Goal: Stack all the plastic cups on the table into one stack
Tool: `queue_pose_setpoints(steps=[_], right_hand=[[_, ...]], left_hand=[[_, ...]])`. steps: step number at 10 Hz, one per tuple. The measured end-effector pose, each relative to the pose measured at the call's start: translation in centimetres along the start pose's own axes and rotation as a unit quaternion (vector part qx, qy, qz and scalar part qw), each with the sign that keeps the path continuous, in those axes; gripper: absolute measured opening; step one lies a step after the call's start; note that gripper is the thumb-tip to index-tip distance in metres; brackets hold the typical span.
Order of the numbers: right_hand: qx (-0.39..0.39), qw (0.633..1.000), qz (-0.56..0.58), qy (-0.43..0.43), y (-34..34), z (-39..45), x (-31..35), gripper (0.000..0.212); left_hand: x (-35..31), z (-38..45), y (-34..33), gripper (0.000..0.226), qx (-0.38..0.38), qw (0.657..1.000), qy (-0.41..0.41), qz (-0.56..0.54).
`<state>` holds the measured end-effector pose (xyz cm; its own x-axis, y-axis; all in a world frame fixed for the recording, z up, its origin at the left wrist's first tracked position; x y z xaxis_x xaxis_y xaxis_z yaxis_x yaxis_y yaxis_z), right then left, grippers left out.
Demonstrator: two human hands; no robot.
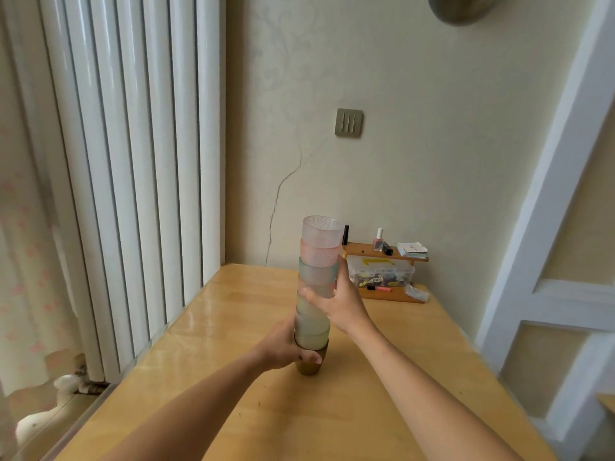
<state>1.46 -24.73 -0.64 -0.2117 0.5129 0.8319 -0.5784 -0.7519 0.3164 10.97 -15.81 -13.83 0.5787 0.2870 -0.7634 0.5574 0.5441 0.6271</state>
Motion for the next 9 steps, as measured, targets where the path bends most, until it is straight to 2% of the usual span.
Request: queue_pose_setpoints(steps=[5, 6, 7, 8, 9], right_hand=[[-0.033, 0.999, 0.000, 0.033, -0.7, 1.9, -1.8, 0.089], [-0.041, 0.999, 0.000, 0.033, -0.9, 1.6, -2.2, 0.091], [-0.018, 1.000, -0.007, 0.014, -1.0, 1.6, -3.0, 0.093], [0.003, 1.000, 0.002, -0.003, -0.2, 0.5, -1.3, 0.124], [-0.073, 0.995, 0.059, 0.030, 4.3, -1.5, 1.5, 0.120]], left_hand=[[1.5, 1.5, 0.3, 0.111, 0.005, 0.999, 0.033, -0.001], [1.0, 0.8, 0.2, 0.116, 0.018, 0.999, 0.044, -0.014], [0.9, 0.0, -0.4, 0.142, 0.048, 0.997, 0.052, -0.022], [0.1, -2.4, 1.3, 0.173, 0.022, 0.994, 0.107, 0.002], [-4.6, -6.8, 7.7, 0.141, -0.175, 0.984, 0.037, 0.014]])
Point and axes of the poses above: each hand's wrist, its own z-axis towards the middle knuckle, its own y-axis out of the back of the hand, x = y × z, the point moved 9 cm from there along z, towards the middle knuckle, and after that the axes turned 9 degrees about z, right-handed, at the moved point
